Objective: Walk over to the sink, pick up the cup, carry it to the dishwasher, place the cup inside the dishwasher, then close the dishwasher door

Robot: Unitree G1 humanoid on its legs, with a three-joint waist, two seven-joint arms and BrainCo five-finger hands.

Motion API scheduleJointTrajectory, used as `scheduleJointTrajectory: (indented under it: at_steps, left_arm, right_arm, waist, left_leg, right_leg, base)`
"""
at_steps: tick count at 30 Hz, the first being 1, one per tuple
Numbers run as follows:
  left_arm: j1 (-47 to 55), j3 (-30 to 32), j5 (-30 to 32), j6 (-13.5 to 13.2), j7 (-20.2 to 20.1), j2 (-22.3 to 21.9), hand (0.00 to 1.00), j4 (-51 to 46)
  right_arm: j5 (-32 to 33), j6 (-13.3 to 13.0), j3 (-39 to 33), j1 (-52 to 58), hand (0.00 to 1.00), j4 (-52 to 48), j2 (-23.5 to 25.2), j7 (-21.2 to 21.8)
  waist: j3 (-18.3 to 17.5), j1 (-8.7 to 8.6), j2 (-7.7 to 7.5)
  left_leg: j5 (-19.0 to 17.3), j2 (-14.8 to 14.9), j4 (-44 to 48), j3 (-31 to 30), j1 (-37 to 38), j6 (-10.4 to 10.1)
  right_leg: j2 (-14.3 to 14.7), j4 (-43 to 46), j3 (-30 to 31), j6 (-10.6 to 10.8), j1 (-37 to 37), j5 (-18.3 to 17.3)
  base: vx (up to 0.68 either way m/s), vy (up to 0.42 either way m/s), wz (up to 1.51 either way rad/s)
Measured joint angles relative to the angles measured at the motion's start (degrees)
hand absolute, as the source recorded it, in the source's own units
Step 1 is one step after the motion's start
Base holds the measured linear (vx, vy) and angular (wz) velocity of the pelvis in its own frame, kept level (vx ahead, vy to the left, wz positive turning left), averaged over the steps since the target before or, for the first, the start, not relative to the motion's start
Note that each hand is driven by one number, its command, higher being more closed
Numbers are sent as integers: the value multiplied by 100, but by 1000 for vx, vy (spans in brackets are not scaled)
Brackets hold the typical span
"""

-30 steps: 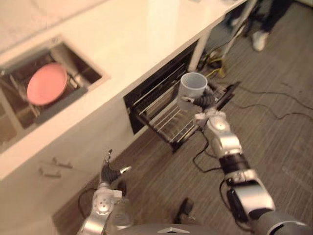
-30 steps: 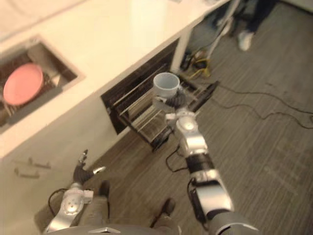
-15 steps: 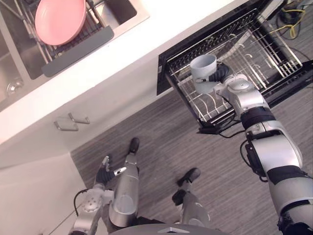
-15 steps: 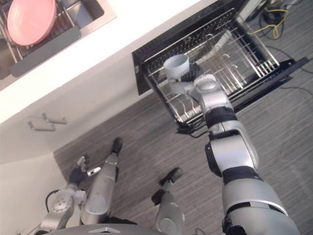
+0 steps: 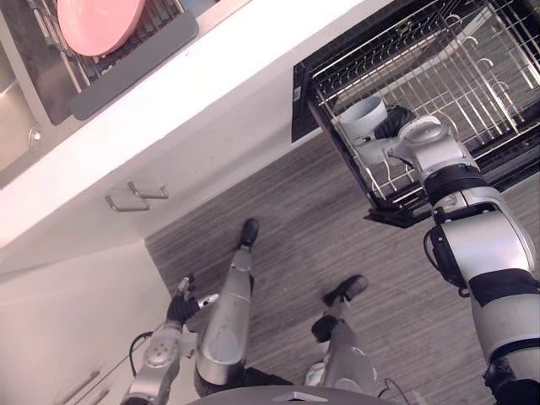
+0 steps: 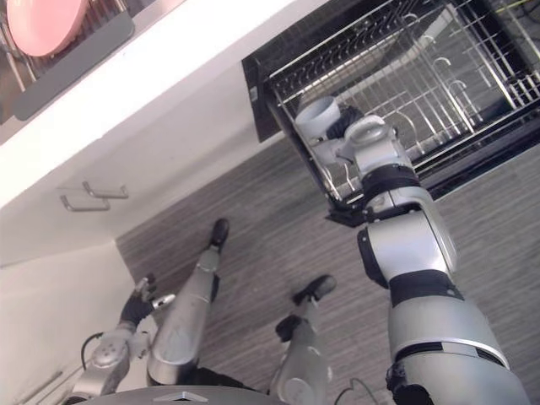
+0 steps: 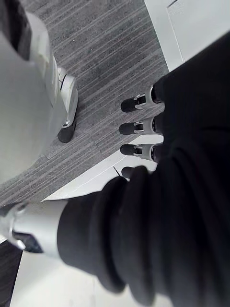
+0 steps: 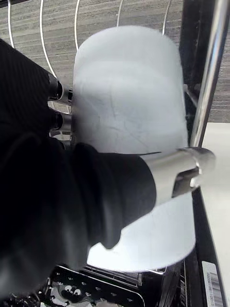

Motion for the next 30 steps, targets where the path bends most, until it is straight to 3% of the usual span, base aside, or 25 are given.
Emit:
scheduleJointTrajectory:
  at_steps: [5, 13, 17, 20, 23, 24, 27, 30]
  left_arm:
    - [0, -29, -1, 6, 0, -38, 0, -4]
    - [1, -5, 0, 10, 6, -45, 0, -19]
    - [7, 29, 8, 10, 71, -48, 0, -62]
    - [38, 58, 21, 11, 136, -54, 0, -59]
    - [234, 265, 142, 9, 236, -74, 0, -2]
    - [373, 409, 230, 5, 279, -76, 0, 29]
    - [570, 629, 493, -8, 340, -79, 0, 296]
    - [742, 948, 764, -32, 406, -233, 0, 590]
  right_arm:
    - [240, -54, -5, -1, 0, 6, -6, -222]
    - [1036, -470, -113, 1, 0, -55, -4, -374]
    - [1949, -847, -791, 516, 0, -1111, 50, -442]
    - [2198, -985, -1204, 979, 0, -1699, 179, -426]
    - [2486, -1198, -1757, 2015, 0, -2895, 721, -430]
    - [2494, -1258, -1950, 2706, 0, -3586, 1105, -439]
    - [2490, -1364, -2100, 4065, 0, -4729, 1856, -464]
    - [2484, -1640, -2043, 5448, 0, -5928, 2571, -427]
  waist:
    - [-14, 49, 73]
    - [-15, 10, 74]
    - [-16, -107, 69]
    - [-24, -207, 49]
    - [-270, -433, -162]
    - [-448, -503, -335]
    - [-915, -727, -599]
    - [-1339, -923, -717]
  left_leg:
    - [1, -16, -23, 20, 0, 2]
    - [13, -33, -6, 28, 77, 15]
    - [2, -5, -20, 164, 408, 17]
    - [-13, 23, -29, 267, 552, 11]
    - [-32, 63, -83, 391, 684, 0]
    - [-94, 80, -132, 503, 838, -15]
    - [-189, 117, -180, 701, 1096, -37]
    - [-355, 193, -167, 918, 1415, -74]
  right_leg:
    - [-12, -1, 4, 3, -19, -2]
    - [-34, -2, 6, 2, 61, 2]
    - [-32, -1, 124, 12, 286, -8]
    - [-16, 0, 175, 18, 392, -14]
    - [12, 2, 315, 37, 389, -31]
    - [22, 3, 433, 40, 399, -41]
    - [51, 23, 647, 26, 492, -86]
    - [109, 40, 802, 25, 659, -184]
  base:
    - [0, 0, 0]
    - [0, -3, 0]
    - [-25, -15, -13]
    - [-26, -20, -16]
    - [8, -28, -26]
    - [59, -18, -41]
    - [95, -17, -38]
    - [93, -22, -33]
